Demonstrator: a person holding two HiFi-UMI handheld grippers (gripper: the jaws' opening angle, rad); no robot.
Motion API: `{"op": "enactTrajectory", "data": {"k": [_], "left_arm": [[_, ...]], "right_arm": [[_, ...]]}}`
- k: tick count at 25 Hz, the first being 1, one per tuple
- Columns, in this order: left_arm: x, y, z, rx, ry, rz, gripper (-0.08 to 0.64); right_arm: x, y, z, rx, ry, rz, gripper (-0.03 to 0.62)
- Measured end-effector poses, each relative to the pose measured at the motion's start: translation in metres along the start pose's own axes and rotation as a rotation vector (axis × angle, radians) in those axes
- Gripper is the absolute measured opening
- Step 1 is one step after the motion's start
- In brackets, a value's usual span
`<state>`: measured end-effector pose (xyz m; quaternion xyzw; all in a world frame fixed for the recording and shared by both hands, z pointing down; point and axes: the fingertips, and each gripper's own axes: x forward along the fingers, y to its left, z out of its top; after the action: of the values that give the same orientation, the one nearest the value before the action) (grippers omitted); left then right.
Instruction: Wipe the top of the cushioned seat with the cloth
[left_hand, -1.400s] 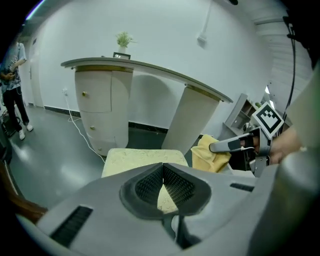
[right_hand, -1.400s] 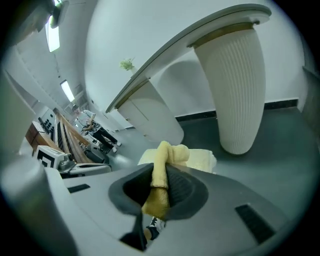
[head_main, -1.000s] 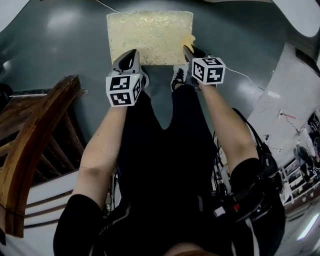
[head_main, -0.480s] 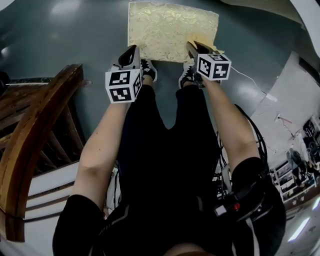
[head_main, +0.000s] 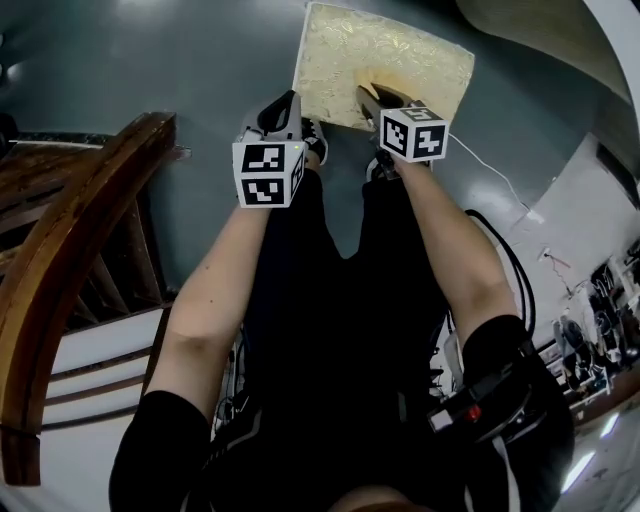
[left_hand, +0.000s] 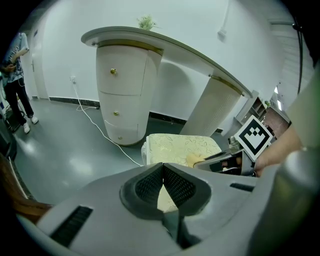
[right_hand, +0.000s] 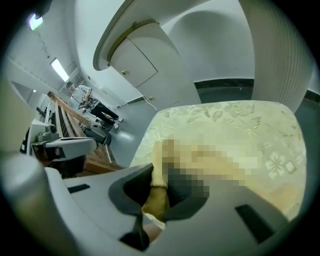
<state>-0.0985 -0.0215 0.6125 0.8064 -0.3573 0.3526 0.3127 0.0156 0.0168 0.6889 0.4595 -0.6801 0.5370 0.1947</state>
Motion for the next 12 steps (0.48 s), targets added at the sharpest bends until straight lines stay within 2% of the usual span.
{"op": "enactTrajectory", "data": {"k": [5,8,12], "left_arm": [[-0.017,0.020,-0.004,-0.004,-0.008,0.033,0.004],[-0.029,0.029,-0.006,-0.008,-0.008,0.037,0.005],[-0.039,0.048,-0.004,-0.016,-0.009,0.070,0.005]], "right_arm": [[0.025,0.032,0.007,-0.076,0.025,0.011,0.063],[0.035,0.042,0.009,-0.076,0.031,0.002,0.061],[0.053,0.066,0.013,-0.098,0.051,0.038,0.063]]}}
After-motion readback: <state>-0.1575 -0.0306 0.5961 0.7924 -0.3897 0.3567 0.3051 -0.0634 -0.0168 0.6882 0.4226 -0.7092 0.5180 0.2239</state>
